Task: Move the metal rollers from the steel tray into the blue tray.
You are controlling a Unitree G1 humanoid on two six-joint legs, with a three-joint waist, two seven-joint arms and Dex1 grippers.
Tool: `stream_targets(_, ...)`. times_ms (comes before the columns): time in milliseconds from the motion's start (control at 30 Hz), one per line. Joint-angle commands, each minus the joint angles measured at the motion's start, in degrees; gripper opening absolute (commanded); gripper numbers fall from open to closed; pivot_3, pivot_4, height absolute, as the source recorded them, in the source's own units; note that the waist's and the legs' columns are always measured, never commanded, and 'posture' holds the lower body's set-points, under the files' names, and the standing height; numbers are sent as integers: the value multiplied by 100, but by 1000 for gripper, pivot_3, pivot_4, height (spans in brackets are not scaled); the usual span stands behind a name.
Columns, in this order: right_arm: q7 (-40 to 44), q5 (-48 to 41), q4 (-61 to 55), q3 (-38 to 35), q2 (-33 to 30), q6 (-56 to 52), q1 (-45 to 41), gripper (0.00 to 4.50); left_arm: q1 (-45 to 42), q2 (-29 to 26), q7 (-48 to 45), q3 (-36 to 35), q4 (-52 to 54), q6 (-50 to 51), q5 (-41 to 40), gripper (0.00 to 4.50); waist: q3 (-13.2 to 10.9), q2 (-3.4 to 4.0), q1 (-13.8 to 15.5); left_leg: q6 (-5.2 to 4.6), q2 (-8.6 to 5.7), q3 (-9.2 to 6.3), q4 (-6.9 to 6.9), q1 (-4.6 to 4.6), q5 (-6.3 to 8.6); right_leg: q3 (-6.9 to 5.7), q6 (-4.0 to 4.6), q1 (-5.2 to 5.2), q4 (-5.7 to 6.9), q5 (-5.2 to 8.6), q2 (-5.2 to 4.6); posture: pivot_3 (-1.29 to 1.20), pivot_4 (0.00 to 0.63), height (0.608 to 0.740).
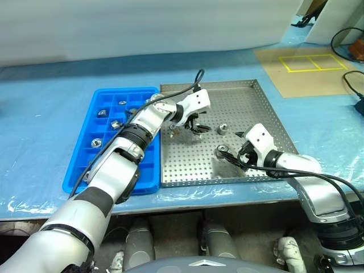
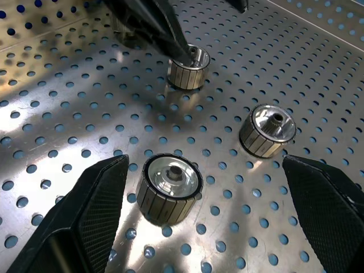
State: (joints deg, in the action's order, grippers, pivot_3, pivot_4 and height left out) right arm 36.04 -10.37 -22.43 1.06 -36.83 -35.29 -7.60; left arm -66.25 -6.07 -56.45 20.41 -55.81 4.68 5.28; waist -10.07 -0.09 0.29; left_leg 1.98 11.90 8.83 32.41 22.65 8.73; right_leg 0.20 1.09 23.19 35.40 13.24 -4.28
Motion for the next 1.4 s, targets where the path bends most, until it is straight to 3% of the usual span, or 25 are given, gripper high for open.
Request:
stream_targets(33, -113, -60, -366, -267, -23, -52, 150, 4500, -193, 16, 219, -62, -409, -228, 194, 3666, 0, 0, -45, 0, 0, 0, -1, 0, 0, -1, 0, 0, -1, 0, 0, -456, 150, 740)
stream_targets(800, -417, 42, -587, -140, 31, -270, 167, 4500, -228, 384, 1263, -253, -1425, -119, 721, 3666, 0, 0, -130, -45, -3, 2, -2, 4, 5, -2, -13, -20, -52, -9, -3, -483, 150, 740)
stream_targets(900, -446, 35, -614, -119, 44, -308, 133, 4500, -166, 368, 1007, -265, -1325, -217, 686, 3094, 0, 0, -131, -36, -3, 2, -1, 1, 10, -1, -13, -24, -53, -11, -4, -482, 150, 740)
stream_targets(1000, -449, 36, -602, -130, 34, -311, 115, 4500, -153, 377, 1049, -232, -1327, -134, 758, 2123, 0, 0, -132, -26, -3, 2, -2, 2, 17, -1, -13, -24, -56, -12, -4, -481, 150, 740)
stream_targets(1100, -454, 58, -587, -120, 18, -302, 99, 4500, -113, 376, 794, -255, -1298, -231, 729, 2123, 0, 1, -132, -28, -3, 3, -3, 2, 17, -1, -13, -24, -58, -12, -4, -480, 150, 740)
stream_targets(1200, -425, 26, -564, -94, 36, -278, 71, 4500, -82, 349, 848, -253, -1274, -213, 771, 1759, 0, 1, -130, -28, -2, 3, -6, 2, 17, -2, -13, -24, -61, -12, -4, -473, 150, 740)
stream_targets(1400, -339, -113, -549, -159, 62, -250, -1, 4500, -33, 180, 692, -399, -992, -340, 625, 1759, 0, 0, -129, -29, -2, 5, -8, 2, 18, -2, -13, -23, -64, -12, -4, -462, 150, 740)
